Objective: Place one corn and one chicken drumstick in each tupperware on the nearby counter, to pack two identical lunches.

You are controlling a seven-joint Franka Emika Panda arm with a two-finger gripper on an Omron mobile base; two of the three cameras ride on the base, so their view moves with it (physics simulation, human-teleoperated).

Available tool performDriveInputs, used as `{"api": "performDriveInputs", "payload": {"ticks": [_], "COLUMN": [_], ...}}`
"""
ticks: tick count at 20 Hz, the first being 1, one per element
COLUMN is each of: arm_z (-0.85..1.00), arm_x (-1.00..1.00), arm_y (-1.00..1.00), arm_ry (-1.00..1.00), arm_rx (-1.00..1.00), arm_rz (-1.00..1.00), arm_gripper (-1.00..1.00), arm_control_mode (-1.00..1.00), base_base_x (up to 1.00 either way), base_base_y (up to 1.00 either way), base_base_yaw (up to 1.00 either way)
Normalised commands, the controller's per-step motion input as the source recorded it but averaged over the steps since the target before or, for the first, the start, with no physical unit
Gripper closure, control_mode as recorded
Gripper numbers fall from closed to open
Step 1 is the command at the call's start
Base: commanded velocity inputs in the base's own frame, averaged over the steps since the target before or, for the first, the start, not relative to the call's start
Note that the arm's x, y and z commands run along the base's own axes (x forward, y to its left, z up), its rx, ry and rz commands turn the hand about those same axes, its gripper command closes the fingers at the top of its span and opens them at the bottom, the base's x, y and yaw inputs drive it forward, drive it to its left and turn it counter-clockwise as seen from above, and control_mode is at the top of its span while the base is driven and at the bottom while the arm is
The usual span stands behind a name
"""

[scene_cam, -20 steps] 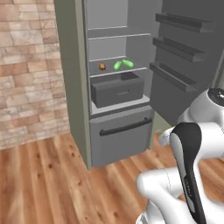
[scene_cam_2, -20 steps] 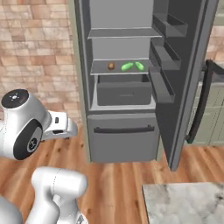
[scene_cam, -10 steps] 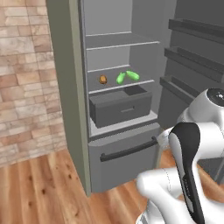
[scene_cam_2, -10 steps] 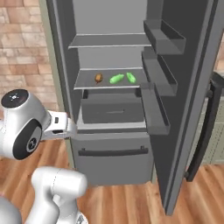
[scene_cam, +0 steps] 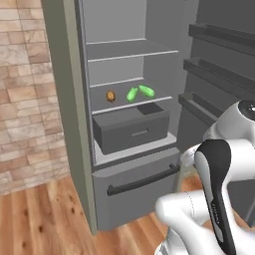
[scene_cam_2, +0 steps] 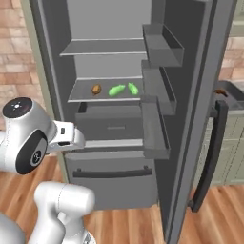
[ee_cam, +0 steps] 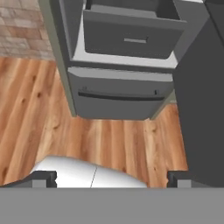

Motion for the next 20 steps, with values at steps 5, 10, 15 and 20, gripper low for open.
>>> {"api": "performDriveInputs", "payload": {"ticks": [5,10,15,20], "arm_z": [0.00,0.00,0.00,0.00], "arm_x": [0.00,0.00,0.00,0.00], "arm_y": [0.00,0.00,0.00,0.00], "arm_ry": [0.00,0.00,0.00,0.00], "arm_rx": [0.00,0.00,0.00,0.00], "arm_rz": [0.00,0.00,0.00,0.00], "arm_gripper": [-1.00,-1.00,-1.00,-1.00], "arm_control_mode": [1.00,1.00,1.00,1.00], "base_base_x": [0.85,0.61,0.49,0.47], "base_base_y": [0.04,-0.01,-0.07,-0.13], "base_base_yaw": [0.00,0.00,0.00,0.00]}}
